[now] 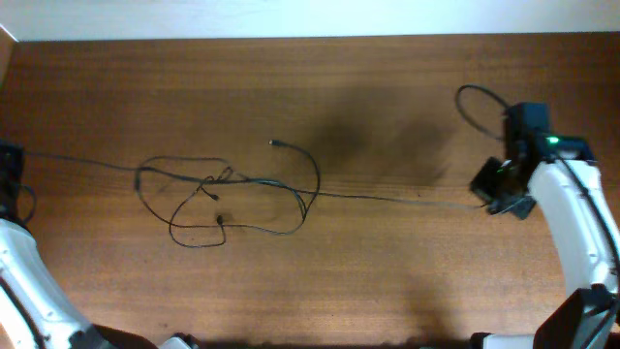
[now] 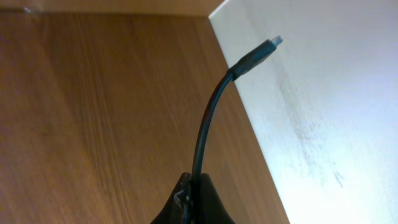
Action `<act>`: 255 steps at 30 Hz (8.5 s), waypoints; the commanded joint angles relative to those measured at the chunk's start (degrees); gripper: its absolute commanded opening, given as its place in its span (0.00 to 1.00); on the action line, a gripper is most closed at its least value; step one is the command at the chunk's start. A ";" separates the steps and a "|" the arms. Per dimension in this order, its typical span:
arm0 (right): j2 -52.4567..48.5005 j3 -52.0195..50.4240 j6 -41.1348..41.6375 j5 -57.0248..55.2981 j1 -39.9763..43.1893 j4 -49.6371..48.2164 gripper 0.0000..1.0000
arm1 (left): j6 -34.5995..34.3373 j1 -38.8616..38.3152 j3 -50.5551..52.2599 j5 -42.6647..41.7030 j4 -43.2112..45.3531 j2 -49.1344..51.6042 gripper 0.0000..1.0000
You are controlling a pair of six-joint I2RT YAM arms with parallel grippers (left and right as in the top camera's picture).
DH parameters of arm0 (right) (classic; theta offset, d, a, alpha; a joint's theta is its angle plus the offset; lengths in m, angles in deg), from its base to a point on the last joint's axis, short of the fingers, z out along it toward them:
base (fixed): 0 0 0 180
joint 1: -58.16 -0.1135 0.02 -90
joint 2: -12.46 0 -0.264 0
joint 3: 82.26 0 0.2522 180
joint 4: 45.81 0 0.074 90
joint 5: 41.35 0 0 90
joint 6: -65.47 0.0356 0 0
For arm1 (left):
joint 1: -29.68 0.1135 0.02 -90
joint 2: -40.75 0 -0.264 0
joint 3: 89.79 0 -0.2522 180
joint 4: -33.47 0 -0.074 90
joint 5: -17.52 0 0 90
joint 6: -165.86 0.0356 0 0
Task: Untangle cables
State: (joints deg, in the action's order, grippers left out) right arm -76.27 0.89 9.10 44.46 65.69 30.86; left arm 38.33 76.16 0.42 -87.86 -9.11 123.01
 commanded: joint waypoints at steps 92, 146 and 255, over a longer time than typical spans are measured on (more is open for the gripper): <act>-39.41 1.09 45.11 19.69 -58.47 -92.74 0.52 | 3.50 -26.73 -2.97 -5.20 -7.52 0.31 0.00; -10.10 3.15 -9.44 5.27 1.01 -12.11 0.99 | 2.12 -4.24 -20.22 3.13 -31.08 3.54 0.00; -13.86 2.19 37.55 48.06 -23.76 -58.82 0.95 | 44.98 -66.73 -19.65 -10.40 -22.08 19.39 0.00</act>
State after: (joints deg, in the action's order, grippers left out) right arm -91.24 2.64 43.90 96.04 43.68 -25.62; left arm 82.15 9.28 -19.12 -97.19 -31.30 142.33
